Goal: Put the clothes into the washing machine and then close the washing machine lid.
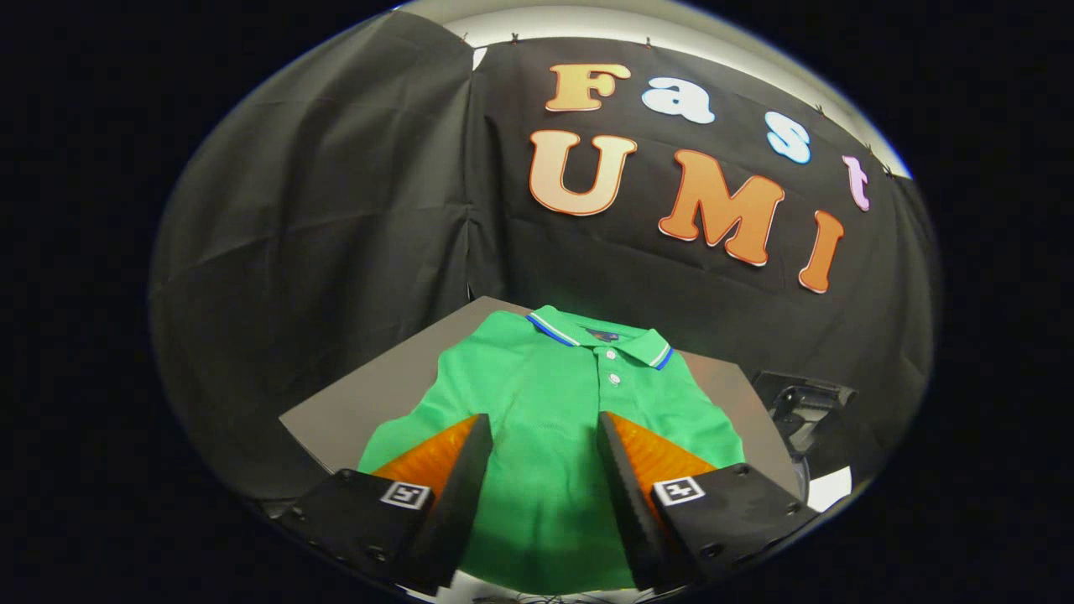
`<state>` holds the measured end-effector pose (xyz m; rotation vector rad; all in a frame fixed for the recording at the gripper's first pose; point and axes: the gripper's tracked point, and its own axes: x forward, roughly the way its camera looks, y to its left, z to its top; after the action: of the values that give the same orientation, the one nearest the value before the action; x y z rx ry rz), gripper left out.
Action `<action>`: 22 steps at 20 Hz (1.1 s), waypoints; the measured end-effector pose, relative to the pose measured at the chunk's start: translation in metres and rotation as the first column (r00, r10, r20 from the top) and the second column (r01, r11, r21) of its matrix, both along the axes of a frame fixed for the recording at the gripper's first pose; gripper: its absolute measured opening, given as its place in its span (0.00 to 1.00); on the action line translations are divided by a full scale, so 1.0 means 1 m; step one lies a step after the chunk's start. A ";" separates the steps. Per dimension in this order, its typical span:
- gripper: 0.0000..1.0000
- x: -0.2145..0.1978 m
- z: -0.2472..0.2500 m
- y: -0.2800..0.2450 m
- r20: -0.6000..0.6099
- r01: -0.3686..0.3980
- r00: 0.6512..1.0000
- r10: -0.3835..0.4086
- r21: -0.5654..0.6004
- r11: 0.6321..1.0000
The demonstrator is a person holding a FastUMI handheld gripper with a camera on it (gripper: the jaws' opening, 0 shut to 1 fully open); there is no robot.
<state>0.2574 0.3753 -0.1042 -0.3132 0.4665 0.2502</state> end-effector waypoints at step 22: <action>0.09 0.001 0.046 -0.026 0.153 -0.126 0.982 0.111 0.088 0.988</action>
<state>0.2586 0.3496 -0.0586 -0.2620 0.2881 0.3624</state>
